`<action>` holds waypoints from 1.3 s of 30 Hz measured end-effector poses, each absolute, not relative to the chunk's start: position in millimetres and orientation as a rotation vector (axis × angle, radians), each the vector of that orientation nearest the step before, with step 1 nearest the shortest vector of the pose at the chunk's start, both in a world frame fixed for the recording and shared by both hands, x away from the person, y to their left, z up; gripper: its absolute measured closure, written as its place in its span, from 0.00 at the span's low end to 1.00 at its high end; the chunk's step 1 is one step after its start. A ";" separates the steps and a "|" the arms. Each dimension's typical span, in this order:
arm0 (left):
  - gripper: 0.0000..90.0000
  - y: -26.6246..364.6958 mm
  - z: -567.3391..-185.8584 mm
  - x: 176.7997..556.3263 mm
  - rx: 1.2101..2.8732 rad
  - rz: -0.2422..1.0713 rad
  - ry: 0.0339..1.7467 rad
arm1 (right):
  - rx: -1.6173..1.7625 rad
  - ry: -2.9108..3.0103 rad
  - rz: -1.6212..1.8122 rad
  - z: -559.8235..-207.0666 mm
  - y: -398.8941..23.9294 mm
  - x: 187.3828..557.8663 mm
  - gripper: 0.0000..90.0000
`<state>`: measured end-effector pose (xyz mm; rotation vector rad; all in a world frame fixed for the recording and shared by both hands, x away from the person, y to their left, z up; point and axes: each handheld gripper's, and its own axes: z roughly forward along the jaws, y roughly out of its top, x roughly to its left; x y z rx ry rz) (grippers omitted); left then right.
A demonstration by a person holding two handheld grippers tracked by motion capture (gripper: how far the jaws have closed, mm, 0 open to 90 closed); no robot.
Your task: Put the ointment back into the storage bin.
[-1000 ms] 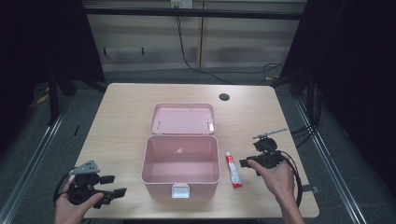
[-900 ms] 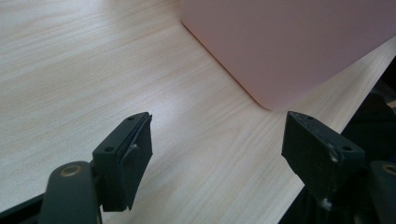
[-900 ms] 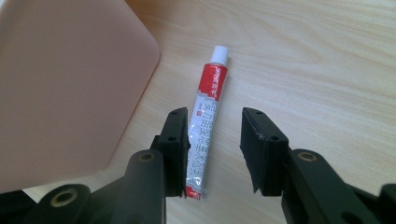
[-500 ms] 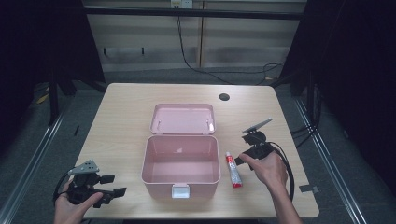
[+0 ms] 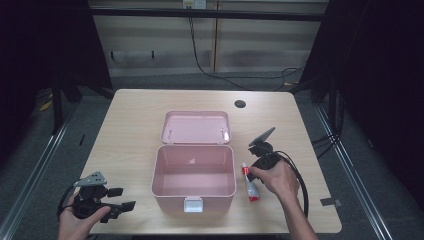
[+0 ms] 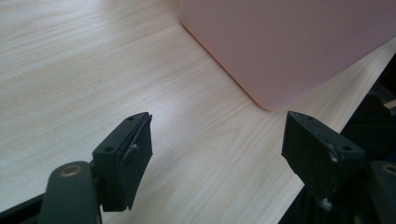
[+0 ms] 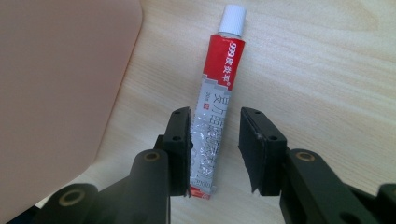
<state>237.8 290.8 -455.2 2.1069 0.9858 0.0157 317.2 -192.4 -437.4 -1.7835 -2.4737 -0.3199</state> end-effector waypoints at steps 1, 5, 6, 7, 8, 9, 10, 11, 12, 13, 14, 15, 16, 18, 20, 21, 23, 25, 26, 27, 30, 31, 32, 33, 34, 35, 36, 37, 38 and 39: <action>0.27 290.8 -455.1 237.8 2.108 0.015 0.985 | -1.784 -2.471 -0.311 -438.2 -191.5 317.7 0.71; 0.27 290.6 -454.9 237.5 2.103 0.016 0.988 | -1.783 -2.489 -0.273 -443.1 -187.3 319.2 0.70; 0.27 290.7 -454.9 237.5 2.103 0.017 0.989 | -1.783 -2.491 -0.270 -443.9 -186.5 319.1 0.69; 0.27 290.7 -455.0 237.6 2.104 0.016 0.990 | -1.782 -2.493 -0.272 -445.5 -185.9 319.1 0.69; 0.27 290.7 -455.1 237.8 2.105 0.016 0.989 | -1.781 -2.495 -0.268 -447.0 -185.3 319.3 0.69; 0.27 290.7 -455.2 237.8 2.105 0.017 0.989 | -1.783 -2.502 -0.257 -447.6 -184.3 319.7 0.69; 0.27 290.7 -455.2 237.7 2.104 0.018 0.989 | -1.788 -2.505 -0.251 -447.9 -183.2 320.0 0.69; 0.27 290.7 -455.1 237.6 2.104 0.017 0.989 | -1.791 -2.505 -0.251 -448.1 -182.3 320.5 0.69; 0.27 290.6 -455.0 237.5 2.102 0.016 0.990 | -1.791 -2.500 -0.254 -449.0 -181.1 320.8 0.69; 0.27 290.7 -455.0 237.4 2.103 0.017 0.991 | -1.783 -2.503 -0.245 -450.4 -180.2 321.3 0.70; 0.27 291.1 -454.7 237.5 2.104 0.014 0.989 | -1.787 -2.501 -0.232 -452.3 -179.0 321.5 0.70; 0.27 291.2 -454.7 237.5 2.103 0.013 0.988 | -1.787 -2.513 -0.211 -454.2 -177.9 321.7 0.70; 0.27 291.2 -454.7 237.5 2.103 0.012 0.989 | -1.786 -2.520 -0.190 -456.1 -176.9 321.9 0.70; 0.27 290.9 -454.6 237.4 2.102 0.010 0.988 | -1.785 -2.521 -0.187 -459.4 -174.6 321.7 0.72; 0.27 290.6 -454.6 237.3 2.105 0.014 0.986 | -1.786 -2.524 -0.170 -462.8 -172.4 321.8 0.73; 0.27 290.8 -454.5 237.3 2.106 0.012 0.984 | -1.790 -2.521 -0.175 -464.1 -171.7 322.0 0.73; 0.27 291.1 -454.3 237.2 2.105 0.013 0.986 | -1.784 -2.524 -0.178 -465.5 -171.1 322.7 0.75; 0.27 291.2 -454.4 237.3 2.103 0.013 0.987 | -1.783 -2.524 -0.165 -466.5 -169.8 323.0 0.75; 0.27 291.1 -454.4 237.3 2.103 0.012 0.987 | -1.783 -2.528 -0.160 -466.4 -169.1 323.0 0.76; 0.27 291.0 -454.3 237.2 2.103 0.012 0.985 | -1.783 -2.531 -0.157 -466.4 -168.6 323.0 0.76; 0.27 290.3 -454.2 236.8 2.103 0.010 0.981 | -1.784 -2.545 -0.145 -466.5 -167.7 322.8 0.78; 0.27 290.4 -454.1 236.7 2.104 0.010 0.979 | -1.778 -2.551 -0.141 -466.5 -167.5 322.8 0.78; 0.27 290.4 -454.1 236.7 2.104 0.010 0.980 | -1.776 -2.552 -0.140 -466.5 -167.4 323.0 0.78; 0.27 290.3 -454.2 236.7 2.102 0.009 0.982 | -1.774 -2.551 -0.139 -466.4 -167.5 323.2 0.79; 0.27 290.4 -454.3 236.7 2.099 0.006 0.984 | -1.770 -2.554 -0.137 -466.5 -167.4 323.5 0.79; 0.27 290.5 -454.3 236.7 2.098 0.010 0.985 | -1.769 -2.552 -0.139 -466.3 -168.1 323.8 0.79; 0.27 291.0 -454.2 236.8 2.100 0.008 0.981 | -1.771 -2.551 -0.140 -466.2 -168.7 323.9 0.79; 0.27 291.1 -454.1 236.9 2.100 0.009 0.981 | -1.770 -2.549 -0.138 -466.3 -169.2 323.9 0.79; 0.27 291.1 -454.1 236.9 2.099 0.009 0.982 | -1.770 -2.549 -0.139 -466.4 -169.5 323.8 0.79; 0.27 291.1 -454.1 236.9 2.099 0.009 0.982 | -1.769 -2.552 -0.131 -466.2 -169.8 323.7 0.79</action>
